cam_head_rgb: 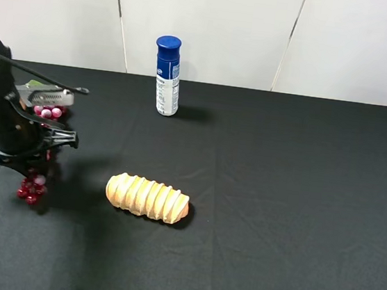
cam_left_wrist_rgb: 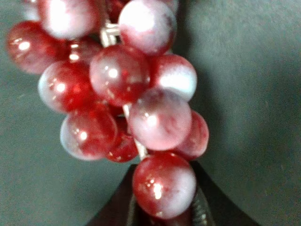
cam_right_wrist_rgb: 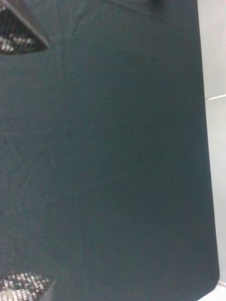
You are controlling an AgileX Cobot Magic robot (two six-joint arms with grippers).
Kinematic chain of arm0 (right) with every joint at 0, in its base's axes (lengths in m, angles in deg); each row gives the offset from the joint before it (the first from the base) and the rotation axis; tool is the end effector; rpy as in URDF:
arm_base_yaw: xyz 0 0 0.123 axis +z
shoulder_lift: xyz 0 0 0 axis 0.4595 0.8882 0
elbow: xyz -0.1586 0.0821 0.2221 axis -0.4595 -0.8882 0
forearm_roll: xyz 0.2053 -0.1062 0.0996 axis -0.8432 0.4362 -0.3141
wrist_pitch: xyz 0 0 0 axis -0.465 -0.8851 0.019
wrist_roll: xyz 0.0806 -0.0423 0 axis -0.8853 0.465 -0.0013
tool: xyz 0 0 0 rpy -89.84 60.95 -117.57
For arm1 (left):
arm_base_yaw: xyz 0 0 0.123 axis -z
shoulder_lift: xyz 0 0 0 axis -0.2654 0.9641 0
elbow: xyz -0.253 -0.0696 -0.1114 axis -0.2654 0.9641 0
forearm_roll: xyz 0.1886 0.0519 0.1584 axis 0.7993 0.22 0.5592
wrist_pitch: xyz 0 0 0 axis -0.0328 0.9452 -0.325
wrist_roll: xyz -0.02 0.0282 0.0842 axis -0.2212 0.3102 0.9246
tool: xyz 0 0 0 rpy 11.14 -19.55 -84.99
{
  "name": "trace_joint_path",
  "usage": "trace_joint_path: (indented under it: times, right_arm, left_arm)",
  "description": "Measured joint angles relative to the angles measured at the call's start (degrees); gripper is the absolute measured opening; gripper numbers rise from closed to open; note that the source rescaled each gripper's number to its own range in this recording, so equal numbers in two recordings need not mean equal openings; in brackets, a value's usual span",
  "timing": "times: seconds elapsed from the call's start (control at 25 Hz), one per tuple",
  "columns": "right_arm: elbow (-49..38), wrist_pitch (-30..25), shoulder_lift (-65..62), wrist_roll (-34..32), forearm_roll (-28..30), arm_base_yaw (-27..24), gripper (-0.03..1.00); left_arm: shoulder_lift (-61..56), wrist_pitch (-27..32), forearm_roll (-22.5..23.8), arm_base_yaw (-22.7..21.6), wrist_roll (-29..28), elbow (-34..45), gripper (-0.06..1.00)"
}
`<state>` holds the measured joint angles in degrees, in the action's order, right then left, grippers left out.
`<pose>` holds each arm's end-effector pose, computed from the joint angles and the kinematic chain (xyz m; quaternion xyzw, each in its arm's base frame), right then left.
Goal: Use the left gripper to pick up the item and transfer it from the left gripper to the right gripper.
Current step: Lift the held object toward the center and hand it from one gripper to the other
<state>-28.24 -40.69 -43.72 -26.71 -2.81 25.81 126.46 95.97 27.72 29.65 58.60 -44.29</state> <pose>-0.0040 0.0025 0.2790 0.0018 0.8439 0.0014 0.5364 0.2611 -0.0626 0.1390 -0.0906 0.9903 -0.0151 0.1039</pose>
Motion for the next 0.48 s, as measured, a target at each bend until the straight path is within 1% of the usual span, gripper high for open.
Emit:
trace_joint_path:
  times: [0.28, 0.48]
  right_arm:
    - [0.0, 0.0, 0.0, 0.0, 0.0, 0.0, 1.0]
    - [0.0, 0.0, 0.0, 0.0, 0.0, 0.0, 1.0]
  left_arm:
    - [-11.73, 8.03, 0.11, 0.0, 0.06, 0.05, 0.01]
    - [-21.73, 13.47, 0.11, 0.0, 1.81, 0.05, 0.0]
